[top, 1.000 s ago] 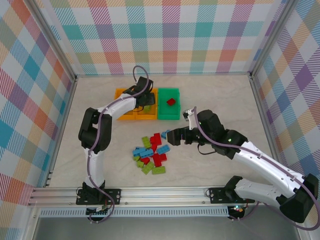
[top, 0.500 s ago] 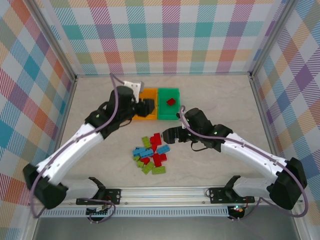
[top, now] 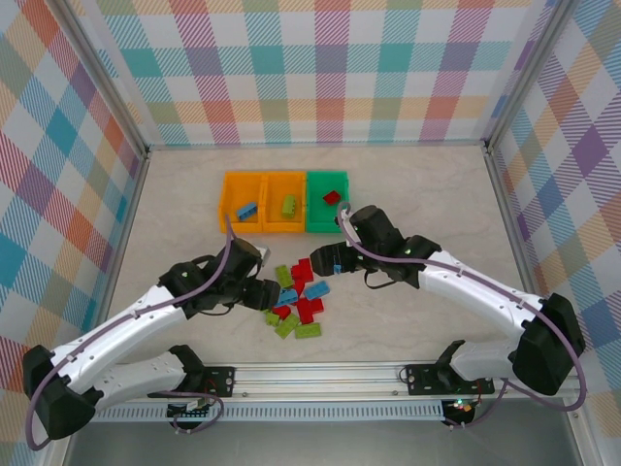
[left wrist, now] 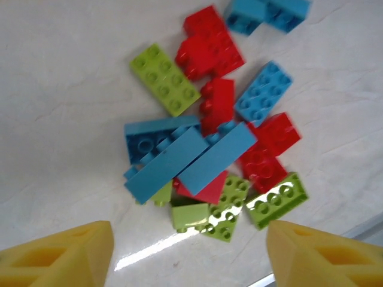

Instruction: Sort the legos into containers by color

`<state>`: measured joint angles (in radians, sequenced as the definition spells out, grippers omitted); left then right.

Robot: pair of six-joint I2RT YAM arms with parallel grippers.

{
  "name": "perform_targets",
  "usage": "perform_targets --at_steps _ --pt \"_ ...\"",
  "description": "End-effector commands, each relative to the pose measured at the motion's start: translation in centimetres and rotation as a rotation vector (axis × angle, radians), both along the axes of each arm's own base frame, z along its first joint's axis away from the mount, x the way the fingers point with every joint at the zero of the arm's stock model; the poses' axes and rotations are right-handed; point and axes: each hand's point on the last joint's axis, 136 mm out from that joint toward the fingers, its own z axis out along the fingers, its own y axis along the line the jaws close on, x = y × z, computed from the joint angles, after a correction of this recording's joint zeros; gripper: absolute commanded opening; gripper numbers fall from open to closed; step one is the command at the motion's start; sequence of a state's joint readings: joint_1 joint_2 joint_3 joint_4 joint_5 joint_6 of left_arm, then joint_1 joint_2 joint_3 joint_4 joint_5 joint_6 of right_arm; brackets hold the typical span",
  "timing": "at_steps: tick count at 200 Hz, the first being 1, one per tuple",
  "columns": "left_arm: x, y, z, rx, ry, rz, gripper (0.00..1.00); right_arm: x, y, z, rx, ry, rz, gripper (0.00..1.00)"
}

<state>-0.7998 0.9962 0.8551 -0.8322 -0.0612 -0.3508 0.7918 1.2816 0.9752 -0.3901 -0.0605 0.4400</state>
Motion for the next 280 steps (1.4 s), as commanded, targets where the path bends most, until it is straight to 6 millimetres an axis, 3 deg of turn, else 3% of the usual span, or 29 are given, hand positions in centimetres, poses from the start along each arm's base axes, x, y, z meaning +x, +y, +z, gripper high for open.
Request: perform_targets --at_steps 1,14,47,80,127,196,249,280 --pt "0.7 1.8 -2.5 0.15 0.016 0.054 0.7 -0.2 0.2 1.4 0.031 -0.023 0.01 1.0" --pt "0.9 2.6 -3.7 0.226 0.046 0.063 0.69 -0.4 0.0 1.5 0.034 -0.022 0.007 1.0" --pt "0.2 2.0 -5.1 0.215 0.113 0.015 0.69 -0.6 -0.4 1.8 0.044 -0.027 -0.008 1.0" --pt "1.5 2.7 -5.9 0.286 0.094 0.053 0.59 -0.5 0.0 1.8 0.064 -0.023 -0.012 1.0" --pt "2.1 1.8 -7.4 0.292 0.124 0.029 0.59 -0.5 -0.1 2.2 0.071 -0.024 -0.02 1.0" --pt "4.6 -1.5 -8.3 0.209 0.078 -0.01 0.69 -0.5 -0.1 2.3 0.076 -0.019 -0.024 1.0" --pt "6.1 -4.5 -8.5 0.113 -0.002 -0.107 0.51 -0.4 -0.2 2.4 0.073 -0.025 -0.029 1.0" --pt "6.8 -5.4 -6.8 0.067 -0.076 -0.135 0.46 -0.3 -0.2 2.4 0.07 -0.023 -0.03 1.0"
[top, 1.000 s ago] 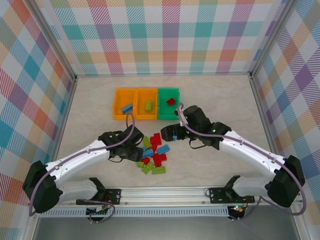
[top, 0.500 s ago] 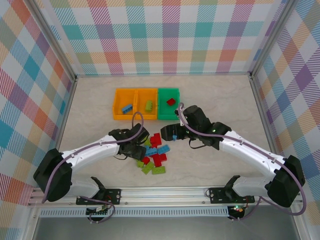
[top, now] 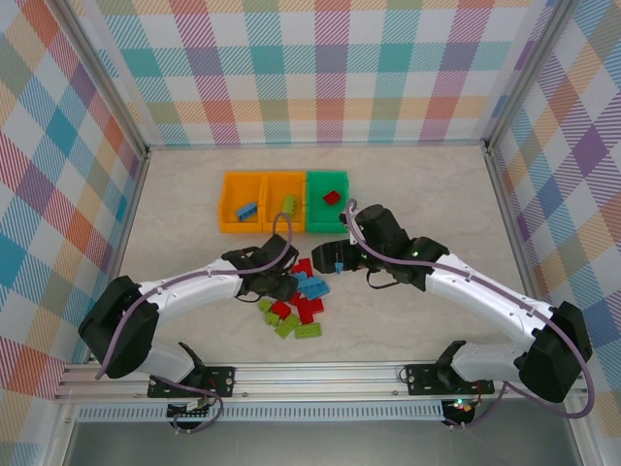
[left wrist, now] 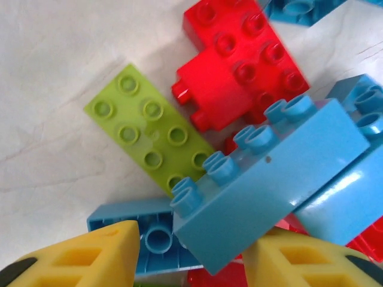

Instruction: Sort the legos into containers by color

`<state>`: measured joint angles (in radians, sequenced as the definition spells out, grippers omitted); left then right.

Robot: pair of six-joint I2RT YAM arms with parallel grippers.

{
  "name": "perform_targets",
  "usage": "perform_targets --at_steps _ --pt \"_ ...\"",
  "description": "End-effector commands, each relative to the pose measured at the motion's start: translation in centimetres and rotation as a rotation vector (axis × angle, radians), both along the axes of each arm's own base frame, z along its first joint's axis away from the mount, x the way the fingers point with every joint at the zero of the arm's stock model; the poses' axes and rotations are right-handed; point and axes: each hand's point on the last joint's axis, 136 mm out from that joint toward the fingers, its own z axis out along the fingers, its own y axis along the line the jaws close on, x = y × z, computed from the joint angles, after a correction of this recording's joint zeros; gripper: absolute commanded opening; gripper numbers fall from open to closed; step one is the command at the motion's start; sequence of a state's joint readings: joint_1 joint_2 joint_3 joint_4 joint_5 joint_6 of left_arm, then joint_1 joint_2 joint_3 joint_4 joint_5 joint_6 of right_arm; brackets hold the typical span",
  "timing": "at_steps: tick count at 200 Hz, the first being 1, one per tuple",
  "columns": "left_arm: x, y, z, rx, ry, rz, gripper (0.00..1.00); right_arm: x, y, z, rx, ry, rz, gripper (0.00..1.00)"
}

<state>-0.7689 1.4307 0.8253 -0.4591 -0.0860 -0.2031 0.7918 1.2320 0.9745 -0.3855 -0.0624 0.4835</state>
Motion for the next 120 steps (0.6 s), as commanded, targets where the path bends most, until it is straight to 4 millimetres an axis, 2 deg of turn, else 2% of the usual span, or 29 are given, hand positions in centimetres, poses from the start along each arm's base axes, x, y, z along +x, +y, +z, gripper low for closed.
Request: perform_targets --at_steps 1,20,37,58,81,96,120 --pt "0.9 -1.3 1.8 -0.073 -0.084 -0.051 0.45 -0.1 0.0 0.7 0.014 -0.015 -0.002 1.0" --pt "1.5 -1.5 2.6 -0.101 -0.158 -0.071 0.45 0.0 0.1 0.7 0.017 -0.019 -0.005 1.0" --pt "2.1 -1.8 2.5 -0.095 -0.214 -0.118 0.59 0.1 0.2 0.7 0.02 -0.018 -0.005 1.0" --pt "2.7 -1.4 2.0 -0.057 -0.215 -0.091 0.6 0.1 0.4 0.7 0.022 -0.01 0.001 1.0" --pt "2.9 -2.0 1.9 -0.108 -0.198 -0.05 0.7 0.2 0.4 0.6 0.017 -0.01 -0.001 1.0" --pt "3.2 -2.8 3.0 -0.185 -0.181 0.018 0.77 0.2 0.5 0.5 0.015 -0.009 -0.002 1.0" --pt "3.3 -5.3 6.2 -0.42 -0.175 0.09 0.94 0.3 0.7 0.4 0.017 -0.003 0.0 1.0"
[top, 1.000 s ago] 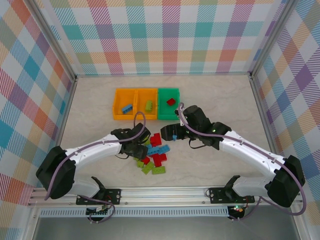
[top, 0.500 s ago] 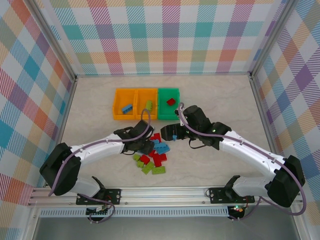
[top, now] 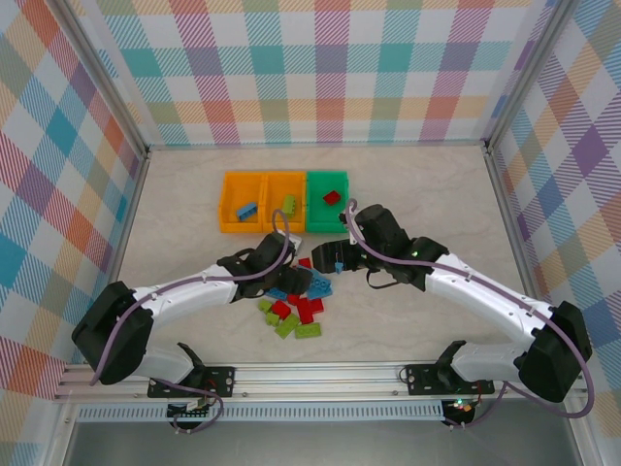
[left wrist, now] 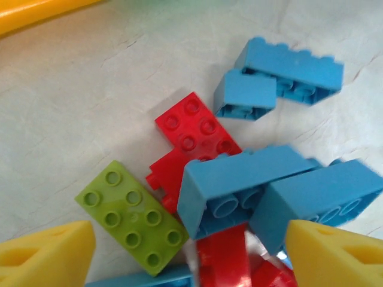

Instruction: Sort the legos into containers by color

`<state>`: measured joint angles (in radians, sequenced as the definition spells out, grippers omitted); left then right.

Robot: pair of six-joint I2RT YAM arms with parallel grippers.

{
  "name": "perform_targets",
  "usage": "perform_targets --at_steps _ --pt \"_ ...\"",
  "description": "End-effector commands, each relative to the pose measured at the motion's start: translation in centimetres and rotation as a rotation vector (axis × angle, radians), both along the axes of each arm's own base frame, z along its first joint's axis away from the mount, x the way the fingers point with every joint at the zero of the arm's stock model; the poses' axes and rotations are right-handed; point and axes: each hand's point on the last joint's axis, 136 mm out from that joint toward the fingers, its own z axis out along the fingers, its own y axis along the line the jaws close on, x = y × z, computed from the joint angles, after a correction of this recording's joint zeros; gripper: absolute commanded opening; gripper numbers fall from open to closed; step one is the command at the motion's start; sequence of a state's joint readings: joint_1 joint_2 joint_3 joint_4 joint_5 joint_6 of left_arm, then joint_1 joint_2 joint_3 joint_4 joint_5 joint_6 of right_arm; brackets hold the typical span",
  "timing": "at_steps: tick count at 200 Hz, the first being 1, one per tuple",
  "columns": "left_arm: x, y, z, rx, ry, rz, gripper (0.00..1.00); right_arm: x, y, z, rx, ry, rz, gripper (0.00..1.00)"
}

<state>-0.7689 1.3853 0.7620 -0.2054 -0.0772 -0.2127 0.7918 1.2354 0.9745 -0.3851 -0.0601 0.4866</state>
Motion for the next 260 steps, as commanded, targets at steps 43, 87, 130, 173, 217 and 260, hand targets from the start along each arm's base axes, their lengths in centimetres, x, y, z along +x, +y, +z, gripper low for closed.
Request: perform_targets --at_steps 43,87,130,173,217,260 --pt "2.1 -2.4 3.6 -0.204 0.017 0.145 0.98 0.4 0.3 0.5 0.015 -0.013 -0.018 1.0" --pt "1.5 -3.1 0.7 -0.195 0.171 0.169 0.82 0.9 -2.6 0.8 0.0 -0.057 -0.142 1.0" --pt "1.5 -2.6 -1.0 -0.137 0.198 0.159 0.71 0.8 -4.7 0.8 0.057 -0.034 -0.216 1.0" --pt "2.4 -1.5 -1.5 -0.165 0.178 0.215 0.41 0.5 -4.9 0.8 0.065 -0.031 -0.217 1.0" --pt "2.4 -1.3 -2.4 -0.143 0.187 0.225 0.29 0.6 -4.6 1.0 0.078 -0.027 -0.214 1.0" --pt "2.2 -1.6 -1.9 -0.164 0.184 0.194 0.35 0.9 -4.7 0.5 0.069 -0.026 -0.227 1.0"
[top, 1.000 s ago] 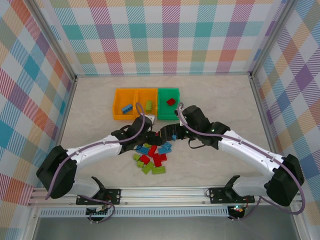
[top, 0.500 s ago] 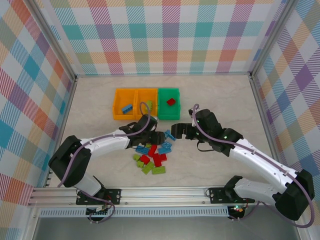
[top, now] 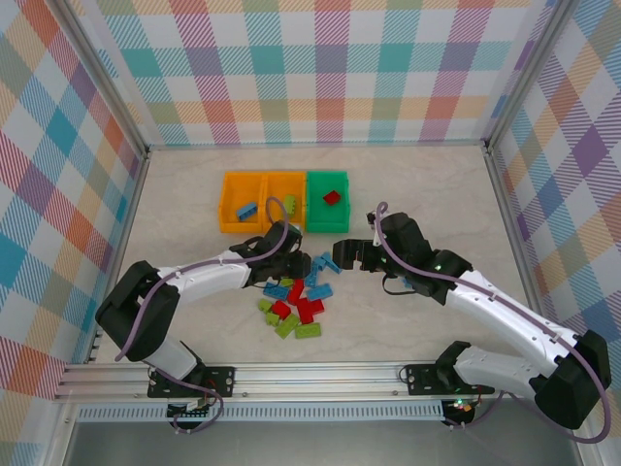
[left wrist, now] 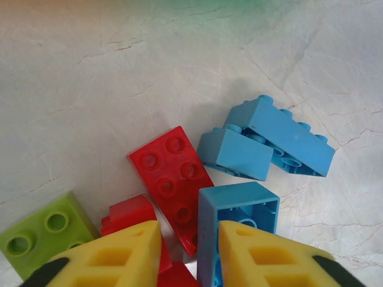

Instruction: Sort the legos into containers by color

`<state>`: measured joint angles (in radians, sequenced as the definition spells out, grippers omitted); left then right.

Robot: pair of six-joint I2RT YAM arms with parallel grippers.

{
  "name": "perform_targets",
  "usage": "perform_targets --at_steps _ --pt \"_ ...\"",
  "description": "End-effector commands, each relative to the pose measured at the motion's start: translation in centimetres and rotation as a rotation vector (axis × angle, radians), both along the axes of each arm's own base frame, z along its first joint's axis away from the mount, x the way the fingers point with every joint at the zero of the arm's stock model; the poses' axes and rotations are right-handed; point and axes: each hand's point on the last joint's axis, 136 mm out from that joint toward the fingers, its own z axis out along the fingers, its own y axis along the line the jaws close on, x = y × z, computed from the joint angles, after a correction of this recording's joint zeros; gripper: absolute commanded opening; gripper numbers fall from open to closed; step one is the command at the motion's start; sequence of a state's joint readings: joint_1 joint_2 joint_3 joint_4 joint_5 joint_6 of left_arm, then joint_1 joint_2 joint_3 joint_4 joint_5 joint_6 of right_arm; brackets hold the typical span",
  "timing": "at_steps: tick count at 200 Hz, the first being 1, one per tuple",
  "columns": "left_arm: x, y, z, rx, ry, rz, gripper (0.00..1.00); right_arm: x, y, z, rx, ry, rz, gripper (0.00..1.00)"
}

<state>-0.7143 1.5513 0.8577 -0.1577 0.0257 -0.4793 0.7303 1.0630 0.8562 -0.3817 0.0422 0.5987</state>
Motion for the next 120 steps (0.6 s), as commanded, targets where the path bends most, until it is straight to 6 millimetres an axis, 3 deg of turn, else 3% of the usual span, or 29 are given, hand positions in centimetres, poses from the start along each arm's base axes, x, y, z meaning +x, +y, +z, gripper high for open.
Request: perform_targets --at_steps 1,29,50,76,95,120 --pt "-0.3 0.3 -0.4 0.0 0.008 -0.014 0.35 0.4 0.1 0.1 0.022 -0.008 -0.018 1.0" --pt "-1.0 -1.6 1.6 -0.096 0.001 -0.061 0.48 1.5 -3.9 -2.7 -0.083 0.088 -0.231 1.0" --pt "-1.2 -1.9 2.4 -0.04 -0.022 -0.031 0.53 1.7 -4.9 -3.7 -0.041 0.126 -0.268 1.0" --pt "-1.2 -1.2 0.7 0.132 0.001 0.021 0.57 1.5 -5.3 -3.7 -0.027 0.119 -0.278 1.0" --pt "-1.6 -2.3 -0.7 0.141 0.04 -0.011 0.63 1.4 -5.2 -3.4 -0.02 0.116 -0.264 1.0" --pt "-1.4 -2.5 -1.7 0.175 0.036 -0.012 0.6 1.1 -5.2 -3.3 -0.012 0.115 -0.252 1.0"
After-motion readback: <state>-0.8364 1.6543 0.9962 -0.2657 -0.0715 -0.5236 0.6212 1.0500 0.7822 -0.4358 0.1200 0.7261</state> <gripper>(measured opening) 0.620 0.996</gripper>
